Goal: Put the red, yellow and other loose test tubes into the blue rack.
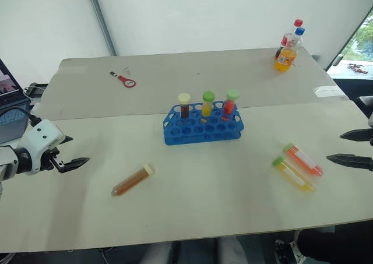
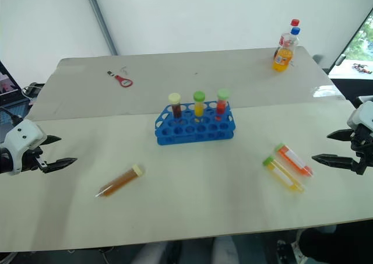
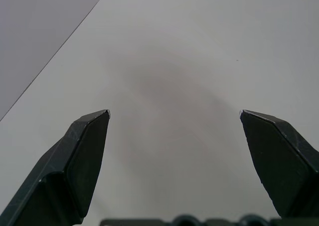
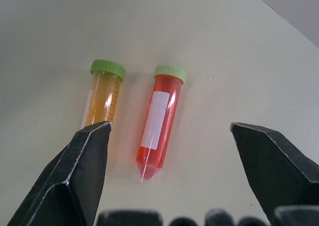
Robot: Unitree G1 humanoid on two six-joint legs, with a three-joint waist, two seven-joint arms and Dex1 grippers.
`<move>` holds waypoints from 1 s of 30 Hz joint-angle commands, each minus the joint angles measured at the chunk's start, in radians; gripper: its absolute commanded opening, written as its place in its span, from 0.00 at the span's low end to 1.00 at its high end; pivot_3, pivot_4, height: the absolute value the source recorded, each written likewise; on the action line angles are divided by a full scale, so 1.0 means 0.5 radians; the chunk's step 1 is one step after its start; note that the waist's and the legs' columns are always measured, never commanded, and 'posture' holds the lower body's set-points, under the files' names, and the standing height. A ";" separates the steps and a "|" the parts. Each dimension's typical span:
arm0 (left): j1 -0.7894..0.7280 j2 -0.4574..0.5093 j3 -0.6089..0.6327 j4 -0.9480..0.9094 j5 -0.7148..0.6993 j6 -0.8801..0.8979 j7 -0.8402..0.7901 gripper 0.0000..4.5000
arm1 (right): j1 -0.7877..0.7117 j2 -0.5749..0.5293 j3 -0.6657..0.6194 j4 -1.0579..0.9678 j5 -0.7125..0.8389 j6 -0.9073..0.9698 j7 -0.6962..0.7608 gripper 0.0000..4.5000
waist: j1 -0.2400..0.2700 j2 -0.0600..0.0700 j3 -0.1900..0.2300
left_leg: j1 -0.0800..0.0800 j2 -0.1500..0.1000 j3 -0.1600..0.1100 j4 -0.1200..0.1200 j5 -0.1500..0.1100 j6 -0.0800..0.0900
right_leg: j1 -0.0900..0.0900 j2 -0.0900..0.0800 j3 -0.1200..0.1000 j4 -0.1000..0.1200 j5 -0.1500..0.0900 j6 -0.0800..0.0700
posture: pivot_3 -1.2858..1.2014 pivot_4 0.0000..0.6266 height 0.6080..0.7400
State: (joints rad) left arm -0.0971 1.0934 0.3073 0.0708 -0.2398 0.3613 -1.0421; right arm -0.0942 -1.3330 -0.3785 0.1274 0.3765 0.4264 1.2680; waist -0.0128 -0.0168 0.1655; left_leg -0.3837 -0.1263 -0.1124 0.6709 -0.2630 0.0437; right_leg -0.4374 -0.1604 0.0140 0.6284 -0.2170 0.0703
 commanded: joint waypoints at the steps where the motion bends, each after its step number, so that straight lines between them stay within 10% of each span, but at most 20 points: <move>1: 0.017 0.020 0.031 -0.018 -0.014 0.010 -0.020 0.99 | 0.000 -0.001 -0.110 -0.069 0.020 0.052 -0.002 0.95 | 0.000 0.000 0.000 | 0.000 0.000 0.000 0.000 0.000 0.000 | 0.000 0.000 0.000 0.000 0.000 0.000 | 0.52 0.24 1.00; 15: -0.071 0.003 0.038 -0.125 -0.183 0.068 -0.133 0.99 | -0.105 0.045 -0.094 -0.069 -0.025 0.020 -0.089 0.95 | 0.000 0.000 0.000 | 0.001 0.002 0.007 0.001 -0.001 0.000 | -0.003 0.000 0.000 0.002 0.002 -0.001 | 0.52 0.24 1.00; 30: -0.841 -0.691 -0.914 -1.037 -0.538 0.426 -0.130 0.99 | -0.476 0.112 0.534 -0.140 -0.203 0.531 -0.286 0.95 | 0.003 0.000 0.000 | -0.004 0.002 0.016 0.020 0.003 -0.007 | 0.000 -0.001 0.003 0.000 0.012 0.004 | 0.52 0.24 1.00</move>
State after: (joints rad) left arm -0.4878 0.7634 -0.1243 -0.4431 -0.5239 0.6059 -1.1033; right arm -0.2933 -1.2773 -0.1285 0.0560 0.2983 0.6544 1.1511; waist -0.0111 -0.0170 0.1654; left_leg -0.3857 -0.1255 -0.1034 0.6808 -0.2614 0.0400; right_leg -0.4372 -0.1608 0.0162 0.6283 -0.2108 0.0723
